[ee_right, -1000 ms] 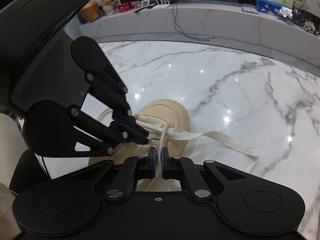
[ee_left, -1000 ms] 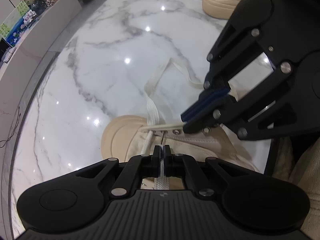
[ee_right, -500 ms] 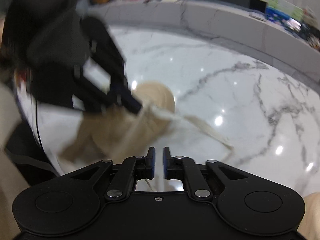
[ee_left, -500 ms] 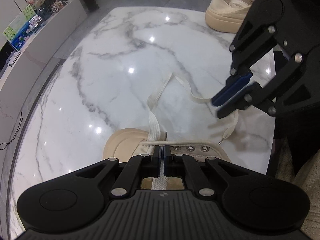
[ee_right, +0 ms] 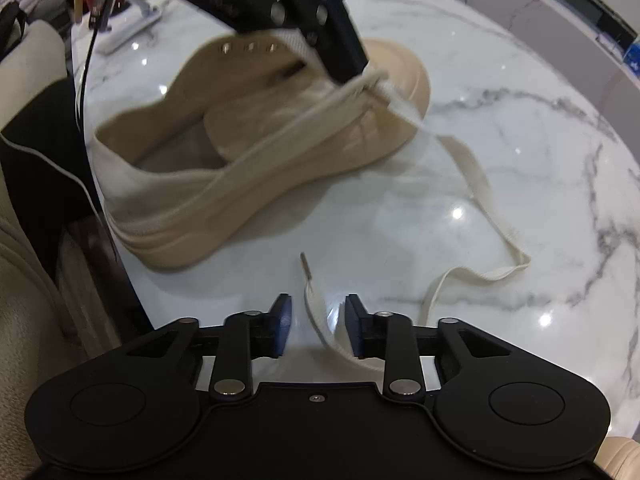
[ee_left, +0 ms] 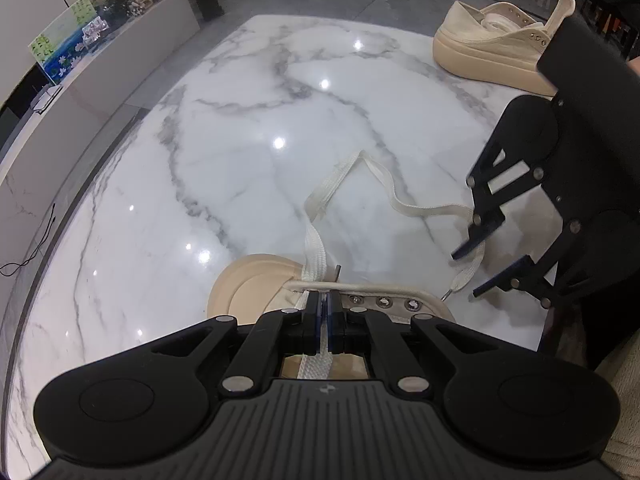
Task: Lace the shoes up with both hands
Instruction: 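Grasp the lace tip emerging from the eyelet with the right gripper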
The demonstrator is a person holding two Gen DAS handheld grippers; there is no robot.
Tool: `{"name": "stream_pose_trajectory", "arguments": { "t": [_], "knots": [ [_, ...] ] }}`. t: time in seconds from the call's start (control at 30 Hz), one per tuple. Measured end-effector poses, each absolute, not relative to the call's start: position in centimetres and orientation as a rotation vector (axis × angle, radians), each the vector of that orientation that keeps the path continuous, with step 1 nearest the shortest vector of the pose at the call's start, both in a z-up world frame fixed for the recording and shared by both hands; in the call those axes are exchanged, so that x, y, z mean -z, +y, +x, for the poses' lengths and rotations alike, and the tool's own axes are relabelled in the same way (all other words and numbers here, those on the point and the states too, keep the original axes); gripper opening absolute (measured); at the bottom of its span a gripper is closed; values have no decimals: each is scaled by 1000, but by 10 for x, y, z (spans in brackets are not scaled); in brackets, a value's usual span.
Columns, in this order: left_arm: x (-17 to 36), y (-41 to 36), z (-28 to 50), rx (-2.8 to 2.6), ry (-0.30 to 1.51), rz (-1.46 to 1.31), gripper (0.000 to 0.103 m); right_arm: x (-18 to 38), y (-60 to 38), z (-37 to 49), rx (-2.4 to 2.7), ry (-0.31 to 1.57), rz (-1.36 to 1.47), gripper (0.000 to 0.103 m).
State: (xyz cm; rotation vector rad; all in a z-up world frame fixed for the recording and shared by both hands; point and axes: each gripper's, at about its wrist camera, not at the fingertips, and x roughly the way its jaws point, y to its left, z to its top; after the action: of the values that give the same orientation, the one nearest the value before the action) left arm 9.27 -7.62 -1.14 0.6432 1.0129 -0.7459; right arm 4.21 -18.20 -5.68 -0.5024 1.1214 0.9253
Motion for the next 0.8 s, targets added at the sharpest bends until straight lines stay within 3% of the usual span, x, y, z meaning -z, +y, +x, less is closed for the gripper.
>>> {"name": "stream_pose_trajectory", "arguments": {
  "t": [0.13,0.57,0.8],
  "knots": [
    [11,-75,92,748,1010,634,2,59,-182,45,-910,1135,-492,0],
    [11,-73,91,747,1004,616,2,24,-185,107,-680,1054,-334,0],
    [11,-72,90,744,1002,603,2,34,-172,152,-608,1056,-346,0]
  ]
}}
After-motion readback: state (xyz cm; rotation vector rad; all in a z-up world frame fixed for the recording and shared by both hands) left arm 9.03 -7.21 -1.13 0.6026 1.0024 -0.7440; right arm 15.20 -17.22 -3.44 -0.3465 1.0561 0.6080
